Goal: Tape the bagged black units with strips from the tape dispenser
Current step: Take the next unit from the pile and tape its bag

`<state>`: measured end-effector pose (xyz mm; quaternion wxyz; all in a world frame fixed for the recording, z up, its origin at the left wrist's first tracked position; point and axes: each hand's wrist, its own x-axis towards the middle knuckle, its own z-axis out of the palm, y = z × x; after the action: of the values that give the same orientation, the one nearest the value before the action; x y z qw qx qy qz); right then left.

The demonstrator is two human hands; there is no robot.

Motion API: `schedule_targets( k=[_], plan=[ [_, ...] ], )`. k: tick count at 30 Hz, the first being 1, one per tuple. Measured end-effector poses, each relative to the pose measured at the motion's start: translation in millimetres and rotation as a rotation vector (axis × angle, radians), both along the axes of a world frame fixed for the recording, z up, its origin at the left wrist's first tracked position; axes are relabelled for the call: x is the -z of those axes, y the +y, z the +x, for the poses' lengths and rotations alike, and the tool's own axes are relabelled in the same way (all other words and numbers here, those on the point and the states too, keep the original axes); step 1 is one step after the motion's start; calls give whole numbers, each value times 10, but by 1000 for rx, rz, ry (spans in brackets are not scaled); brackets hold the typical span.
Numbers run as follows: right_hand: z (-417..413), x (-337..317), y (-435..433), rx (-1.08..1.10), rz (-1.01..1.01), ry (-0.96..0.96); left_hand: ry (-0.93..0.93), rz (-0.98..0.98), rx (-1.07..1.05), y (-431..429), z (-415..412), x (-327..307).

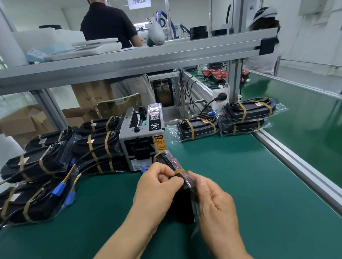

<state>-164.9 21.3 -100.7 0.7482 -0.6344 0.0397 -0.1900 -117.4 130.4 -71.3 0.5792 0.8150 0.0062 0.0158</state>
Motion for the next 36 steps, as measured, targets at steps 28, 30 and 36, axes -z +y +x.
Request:
schedule_targets(
  k=[28,30,36],
  plan=[
    [84,-163,-202,-61,-120,131,14,-207,221,212,-14,120],
    [273,-371,-313,-42,-249,143,11,-197,219,211,-20,118],
    [944,-704,-16,-174,-995,248,36,-149,232,226,-28,56]
  ],
)
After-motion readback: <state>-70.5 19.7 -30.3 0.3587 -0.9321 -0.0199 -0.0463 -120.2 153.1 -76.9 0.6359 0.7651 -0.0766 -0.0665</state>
